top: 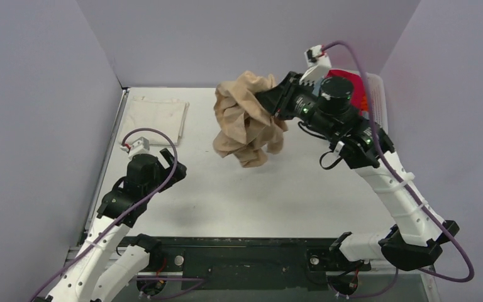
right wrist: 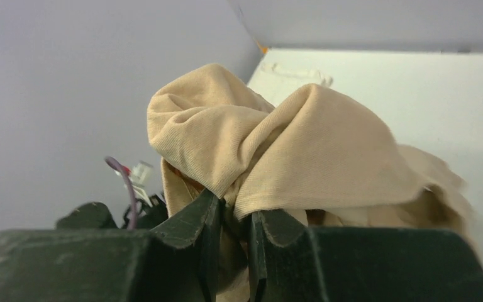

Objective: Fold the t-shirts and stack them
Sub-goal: Move the tshirt to the center of the board

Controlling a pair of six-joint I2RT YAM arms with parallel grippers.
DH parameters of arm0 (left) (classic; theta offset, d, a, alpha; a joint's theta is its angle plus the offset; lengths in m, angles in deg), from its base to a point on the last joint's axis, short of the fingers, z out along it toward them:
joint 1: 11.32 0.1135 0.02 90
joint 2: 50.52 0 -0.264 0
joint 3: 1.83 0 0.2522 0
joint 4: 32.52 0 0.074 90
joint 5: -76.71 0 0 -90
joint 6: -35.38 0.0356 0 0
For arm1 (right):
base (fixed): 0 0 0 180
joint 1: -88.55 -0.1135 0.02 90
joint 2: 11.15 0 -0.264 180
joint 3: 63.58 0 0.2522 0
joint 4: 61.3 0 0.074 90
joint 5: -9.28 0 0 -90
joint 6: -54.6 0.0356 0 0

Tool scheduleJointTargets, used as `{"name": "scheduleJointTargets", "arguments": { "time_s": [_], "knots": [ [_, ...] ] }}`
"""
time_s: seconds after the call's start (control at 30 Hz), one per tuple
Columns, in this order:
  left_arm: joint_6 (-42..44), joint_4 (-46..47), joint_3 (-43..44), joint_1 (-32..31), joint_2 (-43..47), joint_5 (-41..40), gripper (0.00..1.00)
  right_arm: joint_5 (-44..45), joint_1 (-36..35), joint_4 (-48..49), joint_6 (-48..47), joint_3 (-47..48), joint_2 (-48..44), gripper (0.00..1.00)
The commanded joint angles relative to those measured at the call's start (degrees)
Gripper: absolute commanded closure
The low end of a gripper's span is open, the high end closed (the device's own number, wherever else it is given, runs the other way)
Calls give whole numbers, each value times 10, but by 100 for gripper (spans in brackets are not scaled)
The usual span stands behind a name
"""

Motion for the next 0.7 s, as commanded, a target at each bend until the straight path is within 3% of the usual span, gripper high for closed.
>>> {"name": "scheduleJointTargets", "arguments": {
  "time_s": [0.0, 0.2, 0.23, 0.3, 0.33, 0.43, 0.47, 0.57, 0.67],
  "knots": [
    [-13, -86, 21, 5, 37, -40, 5, 107, -53, 86, -21, -107, -34, 100],
    [-22, -110, -3, 5, 70, -36, 5, 134, -62, 159, 27, -349, -67, 100],
    [-24, -110, -7, 5, 71, -33, 5, 163, -58, 145, 32, -396, -63, 93],
    [-26, -103, -21, 6, 68, -20, 5, 205, -44, 112, 43, -452, -51, 67],
    [-26, -94, -25, 6, 67, -6, 5, 232, -38, 80, 55, -465, -48, 48],
    [-20, -62, -48, 6, 53, 38, 5, 273, -14, 29, 66, -507, -66, 25],
    [-19, -39, -54, 6, 50, 66, 5, 292, -14, 15, 61, -512, -92, 11],
    [-20, 18, -87, 5, 31, 141, 5, 316, -15, -5, 35, -527, -153, 6],
    [-23, 101, -113, 4, 1, 208, 5, 274, -20, -12, -11, -541, -214, 5]
  ]
}}
